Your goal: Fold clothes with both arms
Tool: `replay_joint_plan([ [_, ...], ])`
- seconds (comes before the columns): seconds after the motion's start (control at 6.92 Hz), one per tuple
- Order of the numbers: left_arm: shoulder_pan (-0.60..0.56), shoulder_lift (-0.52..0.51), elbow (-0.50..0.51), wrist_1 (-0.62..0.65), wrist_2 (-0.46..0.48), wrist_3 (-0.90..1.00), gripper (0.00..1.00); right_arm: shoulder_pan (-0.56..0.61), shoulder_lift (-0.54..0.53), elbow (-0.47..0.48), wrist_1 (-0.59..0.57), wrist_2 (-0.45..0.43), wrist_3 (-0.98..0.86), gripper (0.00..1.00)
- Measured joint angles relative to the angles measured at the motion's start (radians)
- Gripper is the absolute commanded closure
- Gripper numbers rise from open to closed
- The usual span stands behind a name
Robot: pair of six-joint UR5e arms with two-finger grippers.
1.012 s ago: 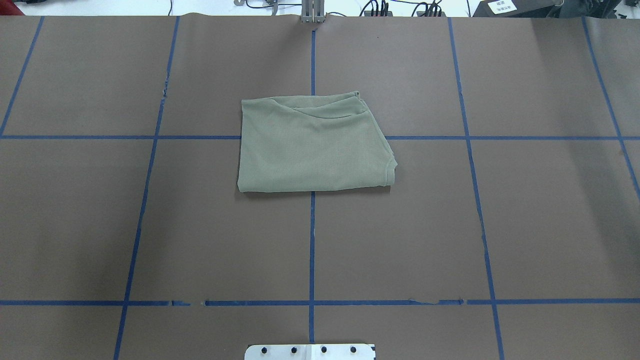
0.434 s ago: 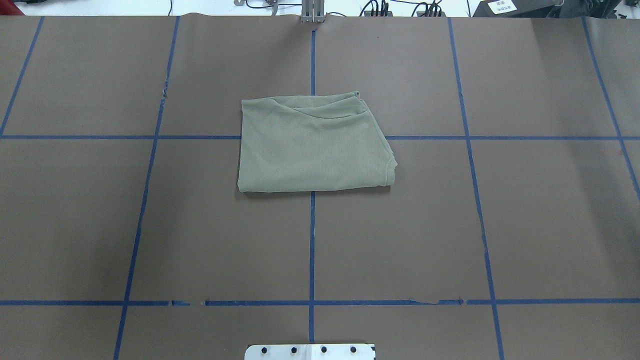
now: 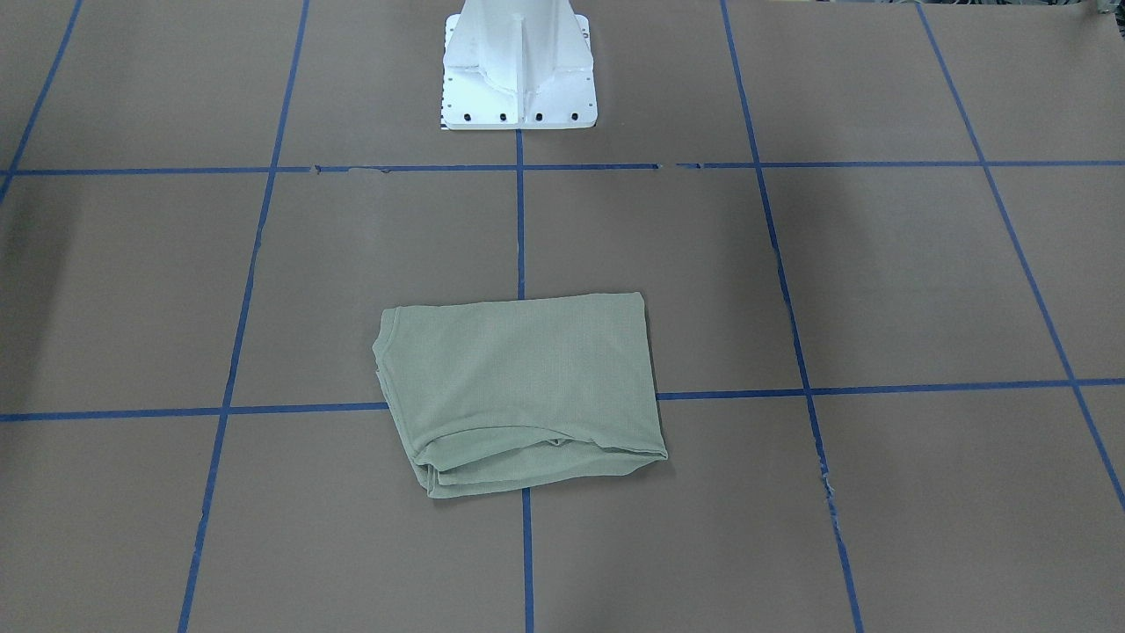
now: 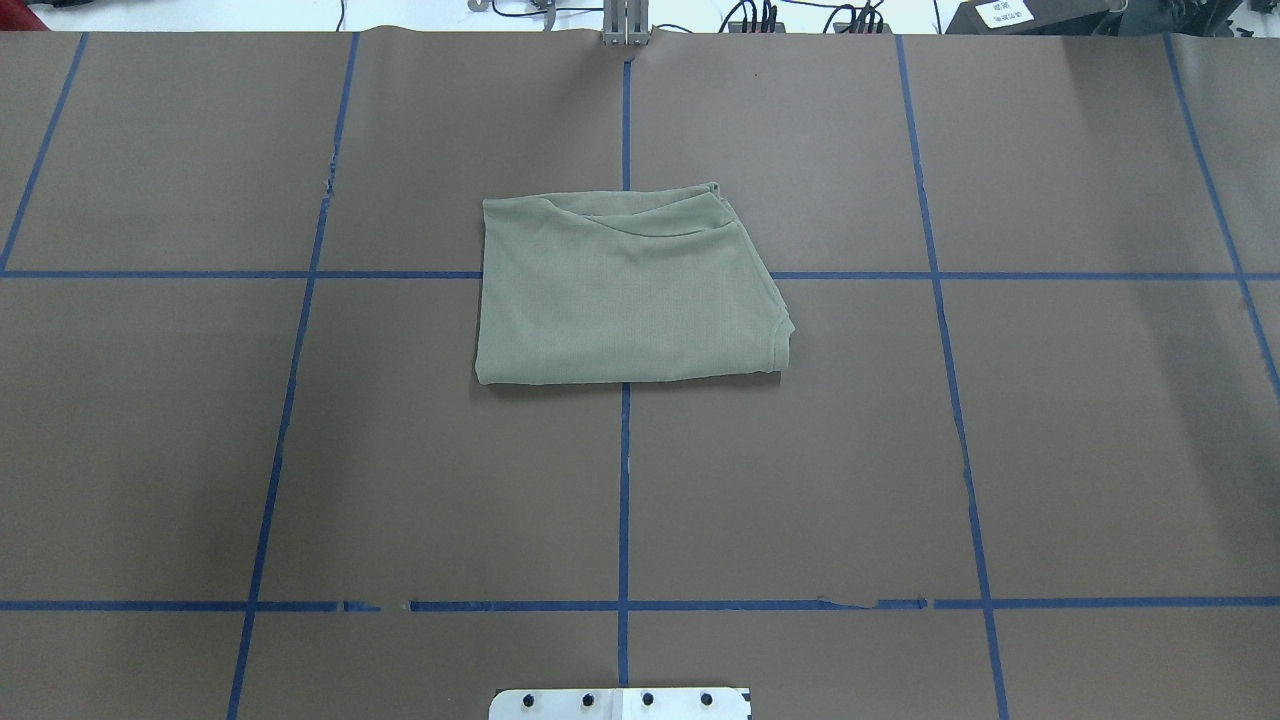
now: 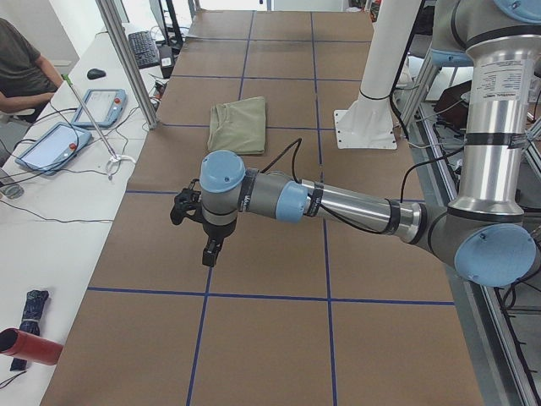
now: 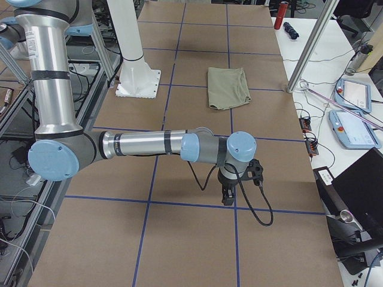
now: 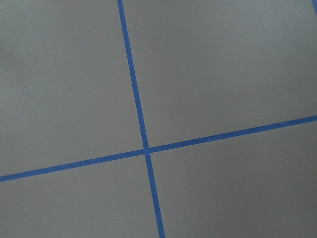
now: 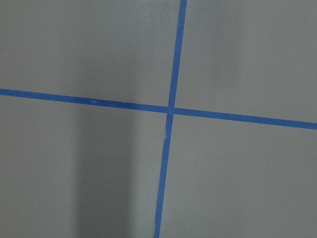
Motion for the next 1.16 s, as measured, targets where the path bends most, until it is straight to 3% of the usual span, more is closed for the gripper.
replay_joint_plan([
  [1.16,0.0,0.009,0.002,0.01,0.008,0.0,0.0,-0.016,-0.005,0.002,0.012,0.001,-0.001,0.0],
])
